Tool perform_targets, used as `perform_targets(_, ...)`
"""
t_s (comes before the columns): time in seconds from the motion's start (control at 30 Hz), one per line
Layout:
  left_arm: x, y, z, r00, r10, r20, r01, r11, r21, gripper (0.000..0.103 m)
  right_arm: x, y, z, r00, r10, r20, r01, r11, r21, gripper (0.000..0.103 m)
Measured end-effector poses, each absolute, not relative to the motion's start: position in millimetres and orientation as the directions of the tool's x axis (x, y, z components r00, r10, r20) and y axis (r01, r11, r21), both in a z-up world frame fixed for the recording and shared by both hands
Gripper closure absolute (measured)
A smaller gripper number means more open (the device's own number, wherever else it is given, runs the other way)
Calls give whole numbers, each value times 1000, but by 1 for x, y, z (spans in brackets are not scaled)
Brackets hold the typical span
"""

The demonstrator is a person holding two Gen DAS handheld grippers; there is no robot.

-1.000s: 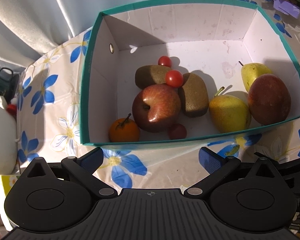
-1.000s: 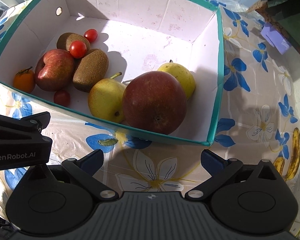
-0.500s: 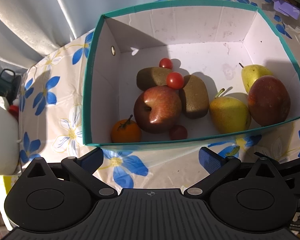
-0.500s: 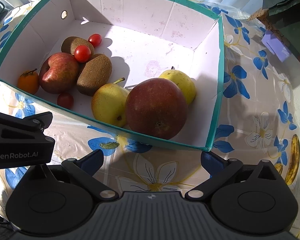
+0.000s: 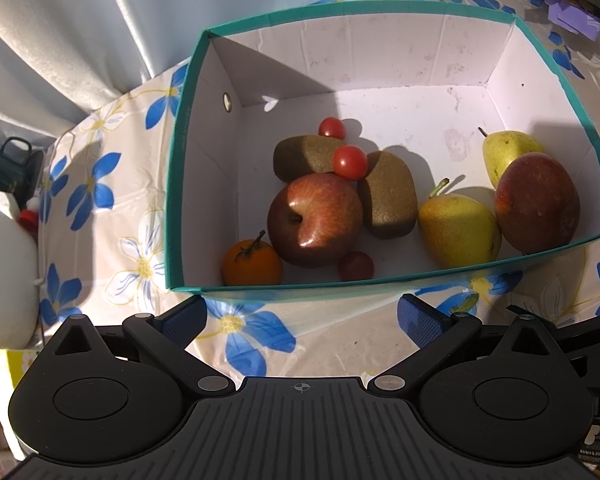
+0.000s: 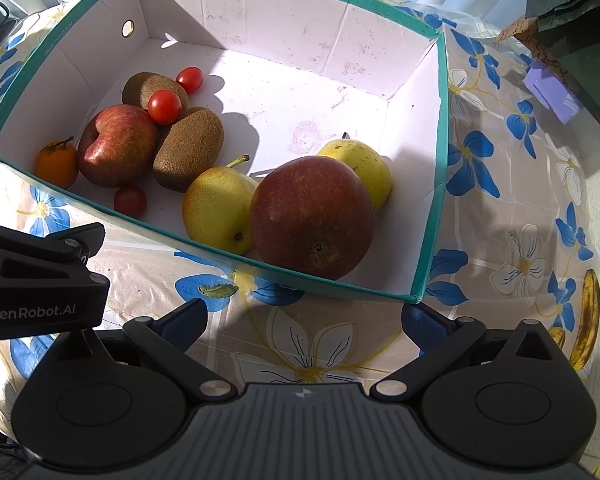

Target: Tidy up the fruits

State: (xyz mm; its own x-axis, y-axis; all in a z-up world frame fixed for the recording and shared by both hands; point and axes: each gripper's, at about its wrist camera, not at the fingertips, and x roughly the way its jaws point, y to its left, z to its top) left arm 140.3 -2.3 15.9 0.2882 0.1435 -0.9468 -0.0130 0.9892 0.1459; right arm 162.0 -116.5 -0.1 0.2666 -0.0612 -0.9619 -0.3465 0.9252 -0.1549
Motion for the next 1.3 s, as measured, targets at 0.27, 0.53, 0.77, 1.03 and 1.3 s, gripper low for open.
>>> perform_targets(0.27,140,-2,16,288,144,-947,-14,989,146,0,162,-117,-1,266,-61,-962,-347,925,-155,0)
perform_targets(0.53,141,-2,15,285,144,-948,-14,989,147,0,163,-117,-1,266,-61,-962,-348,925,-154,0)
perform_targets(0.77,142,-2,14,278,142,-950,-18,990,143,0,163,-117,-1,265,-59,-962,-348,925,-153,0)
perform_targets(1.03,143,-3,13,276,137,-951,-28,991,134,0,166,-117,-4,260,-60,-964,-348,925,-152,0)
perform_targets(1.3,143,-4,13,275,137,-952,-27,991,135,0,165,-117,-4,261,-61,-963,-353,923,-154,0)
